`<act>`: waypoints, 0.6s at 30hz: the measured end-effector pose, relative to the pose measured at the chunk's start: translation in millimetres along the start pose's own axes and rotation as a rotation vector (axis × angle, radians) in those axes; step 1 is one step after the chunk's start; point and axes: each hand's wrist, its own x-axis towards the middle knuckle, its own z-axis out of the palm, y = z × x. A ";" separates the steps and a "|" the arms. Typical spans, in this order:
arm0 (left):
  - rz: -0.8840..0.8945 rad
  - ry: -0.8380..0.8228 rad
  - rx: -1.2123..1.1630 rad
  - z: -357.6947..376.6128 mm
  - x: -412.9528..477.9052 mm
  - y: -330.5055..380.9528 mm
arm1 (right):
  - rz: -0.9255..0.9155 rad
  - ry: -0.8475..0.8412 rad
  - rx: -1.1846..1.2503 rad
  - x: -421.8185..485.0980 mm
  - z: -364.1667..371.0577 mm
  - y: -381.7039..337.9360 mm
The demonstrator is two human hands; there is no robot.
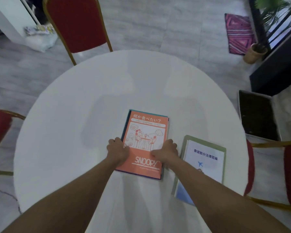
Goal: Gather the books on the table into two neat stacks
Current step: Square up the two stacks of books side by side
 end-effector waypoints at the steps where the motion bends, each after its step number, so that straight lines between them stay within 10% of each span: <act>1: 0.006 0.012 -0.007 -1.6 3.5 2.5 | -0.006 0.003 0.024 2.2 -1.1 -3.6; 18: -0.024 0.116 -0.039 -36.5 85.1 47.1 | -0.308 0.059 0.253 62.0 -21.0 -64.3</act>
